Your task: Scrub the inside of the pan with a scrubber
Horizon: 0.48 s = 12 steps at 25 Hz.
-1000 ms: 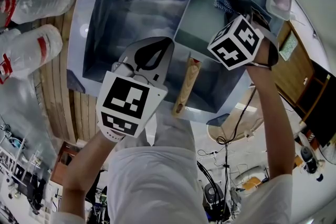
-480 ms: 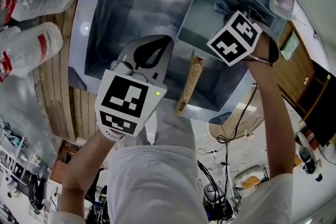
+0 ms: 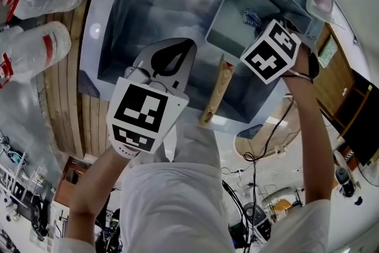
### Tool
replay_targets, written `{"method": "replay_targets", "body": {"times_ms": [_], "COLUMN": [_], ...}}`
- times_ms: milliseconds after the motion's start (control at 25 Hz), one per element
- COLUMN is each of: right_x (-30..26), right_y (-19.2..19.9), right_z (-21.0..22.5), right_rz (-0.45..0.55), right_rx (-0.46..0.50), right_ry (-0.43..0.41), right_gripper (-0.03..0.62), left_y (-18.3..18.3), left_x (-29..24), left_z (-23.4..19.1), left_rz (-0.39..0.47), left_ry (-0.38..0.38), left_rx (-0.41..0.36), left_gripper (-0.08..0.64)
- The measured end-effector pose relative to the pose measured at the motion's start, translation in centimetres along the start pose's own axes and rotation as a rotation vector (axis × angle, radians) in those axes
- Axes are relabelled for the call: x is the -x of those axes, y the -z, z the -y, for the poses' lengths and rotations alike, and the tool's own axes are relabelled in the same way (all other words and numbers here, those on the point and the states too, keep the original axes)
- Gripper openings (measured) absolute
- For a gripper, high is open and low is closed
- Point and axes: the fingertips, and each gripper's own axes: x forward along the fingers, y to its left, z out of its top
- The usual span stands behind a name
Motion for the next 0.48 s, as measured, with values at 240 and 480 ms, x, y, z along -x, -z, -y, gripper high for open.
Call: {"method": "replay_targets", "body": {"times_ms": [240,480], "right_x": [1.0,1.9], "right_y": [0.2,0.0], "right_z": [-2.2,-4.6], "right_rz": [0.0,-0.01], "right_rx": [0.012,0.025], "right_ry": [-0.061,-0.128], "right_gripper": [0.091,0.089], "left_y": [0.0,0.0], "left_x": [0.3,0.4], "left_z": [0.3,0.5], "left_rz": [0.005,0.007], "left_ry": [-0.001,0.008], "left_rx": [-0.001,-0.003], "left_gripper": [0.005,0.005]}}
